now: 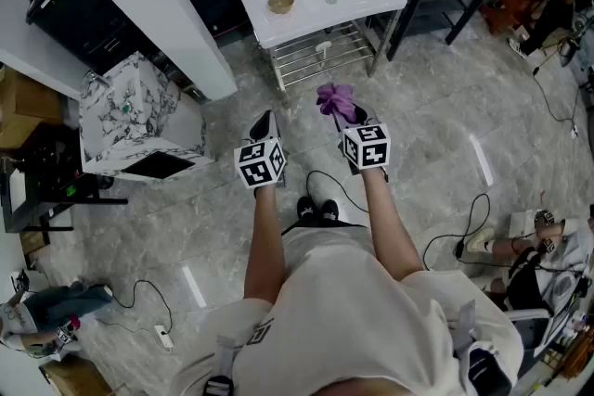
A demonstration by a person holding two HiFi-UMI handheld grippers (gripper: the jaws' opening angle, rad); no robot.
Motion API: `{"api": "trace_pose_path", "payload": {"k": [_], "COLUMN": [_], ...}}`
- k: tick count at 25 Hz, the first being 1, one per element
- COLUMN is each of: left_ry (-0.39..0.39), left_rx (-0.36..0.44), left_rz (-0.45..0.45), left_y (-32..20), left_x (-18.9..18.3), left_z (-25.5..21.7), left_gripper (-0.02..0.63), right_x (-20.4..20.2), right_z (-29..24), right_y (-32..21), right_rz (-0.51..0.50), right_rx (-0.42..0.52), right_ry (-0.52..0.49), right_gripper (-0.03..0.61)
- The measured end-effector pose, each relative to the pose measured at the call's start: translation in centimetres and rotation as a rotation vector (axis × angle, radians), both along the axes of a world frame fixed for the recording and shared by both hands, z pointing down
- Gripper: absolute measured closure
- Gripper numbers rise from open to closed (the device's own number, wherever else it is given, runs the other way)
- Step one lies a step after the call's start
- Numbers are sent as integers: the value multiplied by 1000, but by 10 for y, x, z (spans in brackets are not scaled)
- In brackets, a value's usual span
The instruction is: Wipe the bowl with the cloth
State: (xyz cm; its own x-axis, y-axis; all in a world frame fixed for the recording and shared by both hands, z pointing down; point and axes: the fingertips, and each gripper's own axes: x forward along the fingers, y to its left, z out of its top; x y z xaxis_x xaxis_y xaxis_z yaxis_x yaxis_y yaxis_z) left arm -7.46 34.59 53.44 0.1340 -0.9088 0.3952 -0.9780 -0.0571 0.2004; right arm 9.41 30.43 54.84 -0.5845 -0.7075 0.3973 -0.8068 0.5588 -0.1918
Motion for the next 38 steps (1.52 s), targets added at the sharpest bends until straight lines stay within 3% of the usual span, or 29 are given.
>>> {"api": "trace_pose_path", "payload": {"k": [7, 12, 15, 22, 29, 33, 38], "left_ry": [7, -38, -48, -86, -130, -190, -175], "left_rx": [64, 25, 30, 35, 21, -14, -70], "left_rz": [-40, -38, -32, -67, -58, -8, 64], "left_y": [1, -10, -23, -62, -128, -190, -273], "left_x": [8, 15, 17, 1, -23, -41, -76], "left_z": [-12, -6, -7, 2, 21, 37, 52], "left_gripper": [607, 607, 607, 607, 606, 606, 607], "right_x": [22, 30, 33, 10, -12, -30, -63], "right_z": [-2, 1, 4, 9, 30, 41, 51], "right_y": [1, -10, -24, -60, -125, -180, -256], "right_rz": [12, 1, 0, -119, -146, -140, -100], "right_rx": [17, 14, -19, 9, -1, -15, -51], "right_ry": [-9, -2, -62, -77, -67, -76, -99], "right_gripper": [488, 488, 488, 486, 482, 480, 482]}}
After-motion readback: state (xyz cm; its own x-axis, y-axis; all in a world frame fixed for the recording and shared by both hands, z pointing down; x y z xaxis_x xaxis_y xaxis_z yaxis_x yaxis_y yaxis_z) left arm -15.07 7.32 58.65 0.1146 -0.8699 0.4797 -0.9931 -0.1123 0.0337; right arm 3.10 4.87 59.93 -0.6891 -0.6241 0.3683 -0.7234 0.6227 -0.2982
